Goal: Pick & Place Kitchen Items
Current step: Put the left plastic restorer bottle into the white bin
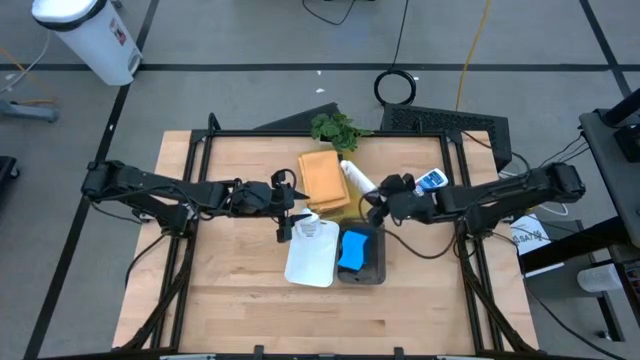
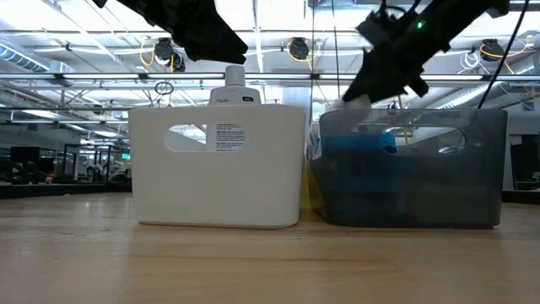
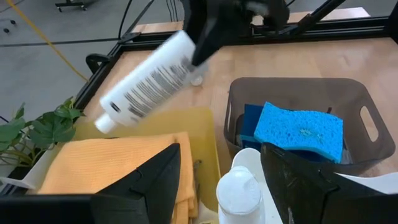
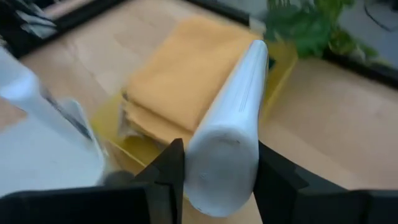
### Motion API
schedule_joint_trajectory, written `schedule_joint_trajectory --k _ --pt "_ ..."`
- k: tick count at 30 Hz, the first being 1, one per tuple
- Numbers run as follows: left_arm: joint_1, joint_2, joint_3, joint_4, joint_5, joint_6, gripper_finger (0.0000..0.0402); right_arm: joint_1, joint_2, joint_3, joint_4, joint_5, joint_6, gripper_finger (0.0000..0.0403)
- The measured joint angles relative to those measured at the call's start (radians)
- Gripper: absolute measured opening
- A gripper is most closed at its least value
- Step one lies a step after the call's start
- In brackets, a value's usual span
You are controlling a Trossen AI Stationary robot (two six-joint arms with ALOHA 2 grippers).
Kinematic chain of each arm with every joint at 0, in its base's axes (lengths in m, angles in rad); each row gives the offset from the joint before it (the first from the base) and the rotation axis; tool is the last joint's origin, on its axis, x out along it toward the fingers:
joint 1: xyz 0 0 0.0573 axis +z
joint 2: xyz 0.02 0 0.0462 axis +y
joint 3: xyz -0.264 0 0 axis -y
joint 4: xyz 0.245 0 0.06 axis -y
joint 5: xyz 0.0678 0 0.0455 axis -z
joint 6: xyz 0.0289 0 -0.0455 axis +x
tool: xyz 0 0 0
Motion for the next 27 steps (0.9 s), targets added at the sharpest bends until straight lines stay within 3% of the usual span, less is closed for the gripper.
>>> schedule_joint_trajectory --k 8,17,21,27 --pt "0.001 0.0 0.0 0.03 0.0 0.001 0.0227 0.035 -0.104 0.0 0.147 0.09 -0.208 0.0117" --pt "0.002 0.0 0.0 0.318 0.002 0.046 0.0227 0.128 -0.119 0.0 0.711 0.096 -0.727 0.0117" --pt "0.011 0.0 0.0 0.503 0.106 0.108 0.0227 0.163 -0.091 0.0 0.878 -0.028 -0.876 0.0118" --pt "0.053 0.0 0.0 0.726 0.331 0.112 0.0227 0.172 -0.034 0.0 1.037 -0.228 -0.94 0.0117"
